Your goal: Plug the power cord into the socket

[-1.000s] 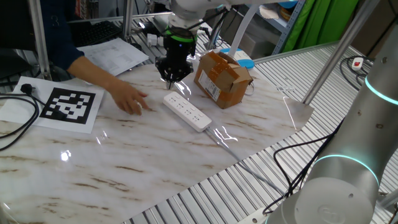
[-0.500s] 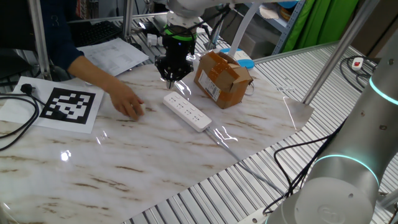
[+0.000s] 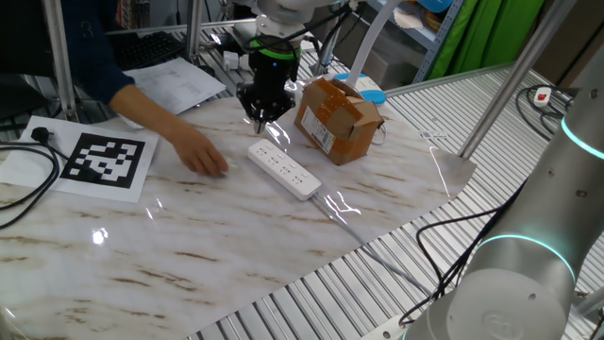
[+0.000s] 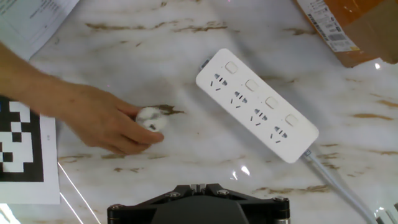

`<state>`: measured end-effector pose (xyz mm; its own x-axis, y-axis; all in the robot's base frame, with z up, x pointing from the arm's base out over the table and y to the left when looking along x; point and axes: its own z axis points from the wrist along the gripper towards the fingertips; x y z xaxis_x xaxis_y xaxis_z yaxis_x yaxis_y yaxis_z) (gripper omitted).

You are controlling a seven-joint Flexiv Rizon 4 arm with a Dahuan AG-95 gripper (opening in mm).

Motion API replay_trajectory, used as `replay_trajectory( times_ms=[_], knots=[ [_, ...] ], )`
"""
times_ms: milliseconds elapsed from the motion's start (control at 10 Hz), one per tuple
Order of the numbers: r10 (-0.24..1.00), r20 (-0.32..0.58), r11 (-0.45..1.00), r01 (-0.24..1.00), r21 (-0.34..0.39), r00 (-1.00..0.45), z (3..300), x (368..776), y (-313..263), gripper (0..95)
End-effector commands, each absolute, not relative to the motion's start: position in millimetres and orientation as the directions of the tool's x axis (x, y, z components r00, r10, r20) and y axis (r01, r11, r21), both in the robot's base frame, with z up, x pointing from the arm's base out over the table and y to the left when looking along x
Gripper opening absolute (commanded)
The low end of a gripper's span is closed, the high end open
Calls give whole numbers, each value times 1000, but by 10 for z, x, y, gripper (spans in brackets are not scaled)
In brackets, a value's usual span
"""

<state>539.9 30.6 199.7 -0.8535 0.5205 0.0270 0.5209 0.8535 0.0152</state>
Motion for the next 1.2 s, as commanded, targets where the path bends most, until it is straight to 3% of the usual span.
replay_trajectory(
  times_ms=[100,600,1000,1200],
  knots=[
    [525,30,851,526,11,-850,1987,5409,310,0],
    [553,24,833,553,4,-833,1991,5400,311,0],
    [640,72,766,642,15,-765,1967,5421,312,0],
    [697,42,717,697,-12,-716,1867,5582,283,0]
  ],
)
